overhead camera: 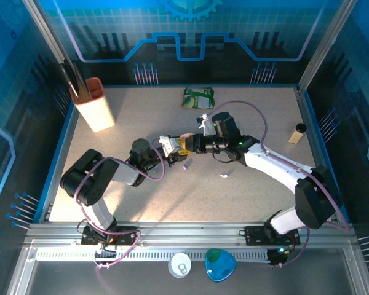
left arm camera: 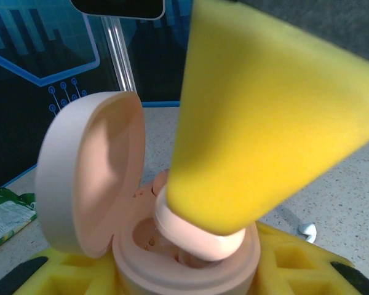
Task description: Insert wireless bluetooth earbuds into charging case
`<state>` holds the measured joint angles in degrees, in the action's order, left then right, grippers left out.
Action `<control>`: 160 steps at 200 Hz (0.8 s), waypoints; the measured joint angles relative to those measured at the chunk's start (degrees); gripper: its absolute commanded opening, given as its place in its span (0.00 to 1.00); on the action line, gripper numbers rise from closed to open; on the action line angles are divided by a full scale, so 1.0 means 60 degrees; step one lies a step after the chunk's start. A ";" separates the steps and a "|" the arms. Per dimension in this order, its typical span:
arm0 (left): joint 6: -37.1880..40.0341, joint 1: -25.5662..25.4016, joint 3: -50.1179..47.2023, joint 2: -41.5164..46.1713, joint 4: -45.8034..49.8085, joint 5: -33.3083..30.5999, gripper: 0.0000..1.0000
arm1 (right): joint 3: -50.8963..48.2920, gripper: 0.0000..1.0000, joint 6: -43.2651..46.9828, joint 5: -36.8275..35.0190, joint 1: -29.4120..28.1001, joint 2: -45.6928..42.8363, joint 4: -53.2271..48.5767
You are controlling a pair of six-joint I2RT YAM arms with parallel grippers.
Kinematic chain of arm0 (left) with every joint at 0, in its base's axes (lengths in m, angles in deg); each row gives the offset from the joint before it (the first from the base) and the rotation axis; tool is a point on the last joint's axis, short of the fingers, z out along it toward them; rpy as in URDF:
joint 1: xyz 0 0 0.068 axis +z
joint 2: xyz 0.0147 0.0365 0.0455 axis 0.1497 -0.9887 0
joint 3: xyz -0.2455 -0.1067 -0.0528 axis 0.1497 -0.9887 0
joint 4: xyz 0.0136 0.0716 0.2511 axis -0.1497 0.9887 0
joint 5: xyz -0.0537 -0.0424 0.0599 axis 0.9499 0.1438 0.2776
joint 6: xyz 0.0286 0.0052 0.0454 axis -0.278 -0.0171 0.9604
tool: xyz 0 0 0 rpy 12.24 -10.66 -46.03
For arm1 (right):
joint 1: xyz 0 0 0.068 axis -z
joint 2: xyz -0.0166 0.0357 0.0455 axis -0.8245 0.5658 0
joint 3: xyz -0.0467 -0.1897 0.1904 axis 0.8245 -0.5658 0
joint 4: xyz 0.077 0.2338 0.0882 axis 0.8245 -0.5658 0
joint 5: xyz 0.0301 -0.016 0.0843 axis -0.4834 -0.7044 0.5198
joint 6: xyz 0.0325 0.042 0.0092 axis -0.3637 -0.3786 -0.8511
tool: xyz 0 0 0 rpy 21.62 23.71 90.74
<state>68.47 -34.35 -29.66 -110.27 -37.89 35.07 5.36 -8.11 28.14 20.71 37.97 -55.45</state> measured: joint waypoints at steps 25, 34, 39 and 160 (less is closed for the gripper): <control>-0.0004 0.0000 0.0000 0.0000 0.0069 -0.0076 0.20 | 0.0106 0.29 -0.0004 -0.0146 -0.0007 0.0036 -0.0168; 0.0000 0.0000 0.0000 -0.0004 0.0098 -0.0084 0.20 | 0.0157 0.30 0.0004 -0.0240 -0.0007 0.0040 -0.0277; -0.0004 0.0000 0.0000 0.0000 0.0117 -0.0087 0.20 | 0.0186 0.30 0.0004 -0.0295 -0.0007 0.0040 -0.0346; -0.0018 -0.0007 0.0000 -0.0226 -0.0357 -0.0328 0.19 | 0.0310 0.41 0.1180 -0.0291 -0.0004 -0.1075 -0.0514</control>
<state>68.36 -34.39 -29.66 -111.63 -40.03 33.10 7.22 -1.03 26.39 20.69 31.53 -58.53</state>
